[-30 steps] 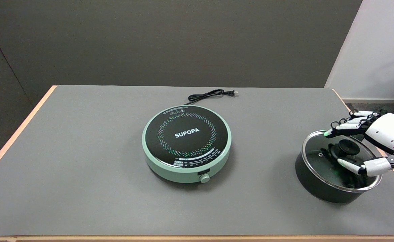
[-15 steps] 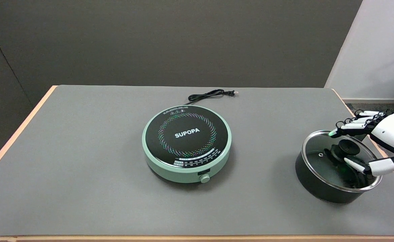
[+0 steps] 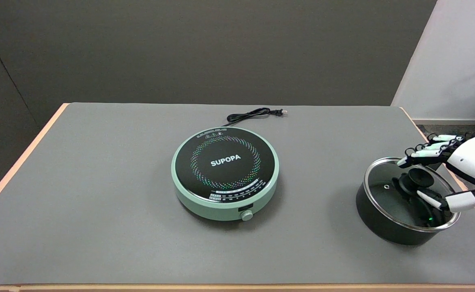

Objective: Pick up the pot lid.

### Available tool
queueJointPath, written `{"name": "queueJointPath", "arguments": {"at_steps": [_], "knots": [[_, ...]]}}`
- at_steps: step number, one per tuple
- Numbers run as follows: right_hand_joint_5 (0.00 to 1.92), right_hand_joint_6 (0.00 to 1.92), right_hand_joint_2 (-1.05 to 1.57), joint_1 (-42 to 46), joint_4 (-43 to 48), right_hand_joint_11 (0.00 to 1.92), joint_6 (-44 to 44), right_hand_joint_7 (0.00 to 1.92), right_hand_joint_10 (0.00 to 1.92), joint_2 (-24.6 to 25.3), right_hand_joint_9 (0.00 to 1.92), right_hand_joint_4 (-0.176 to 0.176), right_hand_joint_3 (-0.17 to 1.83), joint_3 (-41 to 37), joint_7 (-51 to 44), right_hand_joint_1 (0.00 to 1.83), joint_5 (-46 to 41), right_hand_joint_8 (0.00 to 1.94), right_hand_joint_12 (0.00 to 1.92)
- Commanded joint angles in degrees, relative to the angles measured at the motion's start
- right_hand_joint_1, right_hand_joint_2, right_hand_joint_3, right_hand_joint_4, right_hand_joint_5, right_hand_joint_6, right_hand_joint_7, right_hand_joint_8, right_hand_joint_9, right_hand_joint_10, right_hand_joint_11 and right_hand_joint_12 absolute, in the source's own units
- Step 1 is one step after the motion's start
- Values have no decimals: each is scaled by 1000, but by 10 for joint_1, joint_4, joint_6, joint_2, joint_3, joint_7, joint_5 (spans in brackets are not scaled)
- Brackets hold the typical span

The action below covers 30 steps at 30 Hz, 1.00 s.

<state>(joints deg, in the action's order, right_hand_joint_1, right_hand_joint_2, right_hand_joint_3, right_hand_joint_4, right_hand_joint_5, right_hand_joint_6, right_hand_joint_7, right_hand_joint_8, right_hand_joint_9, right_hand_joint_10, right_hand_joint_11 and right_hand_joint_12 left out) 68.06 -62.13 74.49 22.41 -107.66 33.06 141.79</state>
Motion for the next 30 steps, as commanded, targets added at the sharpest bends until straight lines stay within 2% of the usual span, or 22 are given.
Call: {"name": "queueJointPath", "arguments": {"at_steps": [1,4,8,17,18,19,20,22,27,28,29,30], "knots": [[661,487,590,-3,12,542,2,835,713,-15,828,176,915,11,1,821,-1,403,909],[670,525,593,-7,12,544,4,840,728,-16,832,176,913,16,1,844,-1,425,906],[686,680,617,-11,13,556,4,858,710,-19,829,176,912,21,0,882,-1,501,907],[697,872,711,-14,13,581,7,892,804,-22,852,176,863,22,0,994,-2,677,952],[698,903,831,-14,13,586,7,901,830,-22,856,176,629,22,0,1157,-2,905,957],[703,1105,1014,-14,13,595,7,934,862,-22,860,92,295,22,0,1296,-2,1124,956],[710,1426,1077,-14,13,605,7,980,892,-22,866,-54,231,23,0,1198,-2,1031,956],[712,1425,1070,-14,13,610,7,984,916,-23,876,-56,242,23,0,1200,-2,1029,965],[716,1411,1074,-37,14,616,6,991,936,-28,884,-55,229,52,0,1201,-2,1018,972],[709,1202,1019,-40,14,609,5,960,938,-29,882,52,290,56,0,1273,-2,1086,976],[700,959,957,-42,15,600,5,922,940,-29,879,176,360,59,0,1356,-2,1166,981],[700,954,961,-43,15,601,5,920,942,-30,879,176,354,61,0,1355,-2,1167,981]]}}
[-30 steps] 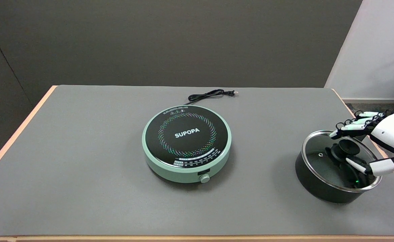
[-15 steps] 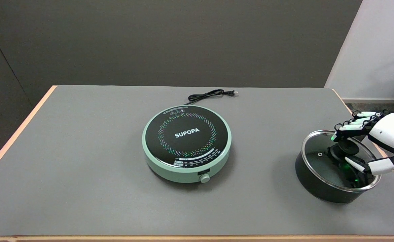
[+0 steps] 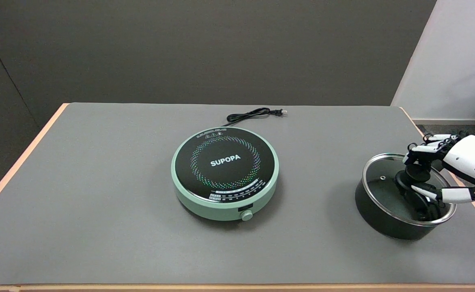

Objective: Pick up the pot lid.

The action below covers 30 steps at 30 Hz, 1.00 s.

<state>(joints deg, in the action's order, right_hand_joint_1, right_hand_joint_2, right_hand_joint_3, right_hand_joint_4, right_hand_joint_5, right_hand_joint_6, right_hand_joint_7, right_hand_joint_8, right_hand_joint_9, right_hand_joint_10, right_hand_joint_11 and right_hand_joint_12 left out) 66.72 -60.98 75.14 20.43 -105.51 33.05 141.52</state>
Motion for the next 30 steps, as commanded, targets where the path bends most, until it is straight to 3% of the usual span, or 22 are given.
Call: {"name": "queueJointPath", "arguments": {"at_steps": [1,17,19,30], "knots": [[699,948,963,-30,3,600,-1,919,941,-11,878,176,351,39,0,1355,1,1168,982],[700,940,957,-40,9,603,-7,923,953,-24,878,176,358,53,0,1355,1,1164,992],[699,918,676,-45,12,600,-9,903,940,-26,875,176,892,60,0,1024,1,727,1000],[697,888,659,-44,29,594,-9,895,897,-44,871,176,907,72,0,991,1,679,994]]}}
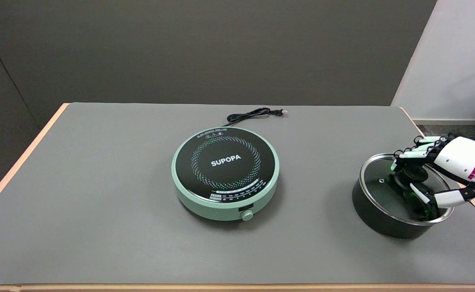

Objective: Pick up the pot lid.

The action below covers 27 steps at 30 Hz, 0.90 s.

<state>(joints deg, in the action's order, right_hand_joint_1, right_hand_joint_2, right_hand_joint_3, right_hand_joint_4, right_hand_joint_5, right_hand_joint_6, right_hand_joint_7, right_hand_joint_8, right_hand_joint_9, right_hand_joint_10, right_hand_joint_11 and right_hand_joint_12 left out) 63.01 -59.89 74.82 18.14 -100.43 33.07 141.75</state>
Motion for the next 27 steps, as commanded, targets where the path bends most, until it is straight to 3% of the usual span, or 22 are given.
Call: {"name": "queueJointPath", "arguments": {"at_steps": [1,6,7,8,13,14,15,19,27], "knots": [[697,887,659,-7,19,594,-7,895,895,-22,871,176,907,21,0,990,-2,678,994],[698,922,677,-7,20,595,-7,902,894,-29,873,176,882,19,0,992,-3,722,996],[708,1111,817,-7,20,602,-7,934,925,-31,878,98,655,20,0,1066,-6,835,992],[727,1421,1062,-7,20,615,-7,988,980,-32,886,-46,250,21,0,1199,-9,1015,987],[772,1364,984,-6,21,633,-3,978,1349,-34,895,1,396,20,0,1195,-16,1114,1018],[737,1204,892,-6,20,645,-3,944,1410,-34,875,143,503,20,1,1330,-16,1192,1014],[723,1179,872,-6,20,656,-3,930,1444,-34,864,176,530,19,1,1362,-16,1221,1021],[658,1301,764,-9,18,660,-3,964,1566,-34,846,176,728,19,0,1374,-16,1255,1115],[647,1342,760,-13,9,650,-4,957,1601,-34,839,176,747,12,4,1374,-15,1276,1191]]}}
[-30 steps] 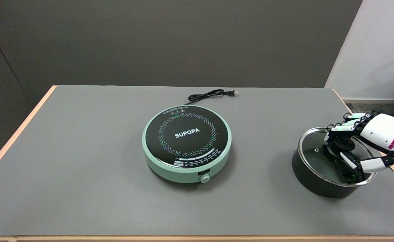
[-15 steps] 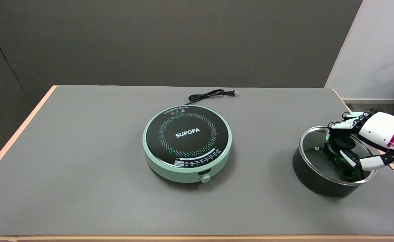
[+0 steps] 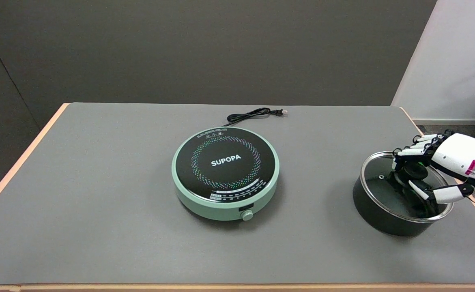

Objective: Pick up the pot lid.

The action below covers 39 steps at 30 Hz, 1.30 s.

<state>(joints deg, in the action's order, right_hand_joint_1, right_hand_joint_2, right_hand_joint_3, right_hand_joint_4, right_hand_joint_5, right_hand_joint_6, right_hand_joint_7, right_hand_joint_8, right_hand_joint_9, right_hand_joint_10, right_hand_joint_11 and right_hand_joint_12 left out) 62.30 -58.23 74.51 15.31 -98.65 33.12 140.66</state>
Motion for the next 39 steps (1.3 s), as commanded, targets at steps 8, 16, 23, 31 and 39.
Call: {"name": "queueJointPath", "arguments": {"at_steps": [8,16,23,31,39], "knots": [[640,1366,764,-6,-14,643,-4,950,1632,-6,839,176,747,-41,4,1373,-5,1287,1253],[639,1391,757,-3,-19,675,-4,952,1656,-1,846,176,759,-83,4,1374,-1,1290,1262],[640,1397,747,2,-26,678,-11,958,1660,1,846,176,774,-114,7,1376,7,1287,1268],[643,1409,743,55,-30,679,-17,958,1664,-7,844,176,782,-190,25,1377,9,1292,1267],[645,1424,733,53,-24,691,-37,961,1669,-35,850,176,801,-233,76,1378,-4,1296,1274]]}}
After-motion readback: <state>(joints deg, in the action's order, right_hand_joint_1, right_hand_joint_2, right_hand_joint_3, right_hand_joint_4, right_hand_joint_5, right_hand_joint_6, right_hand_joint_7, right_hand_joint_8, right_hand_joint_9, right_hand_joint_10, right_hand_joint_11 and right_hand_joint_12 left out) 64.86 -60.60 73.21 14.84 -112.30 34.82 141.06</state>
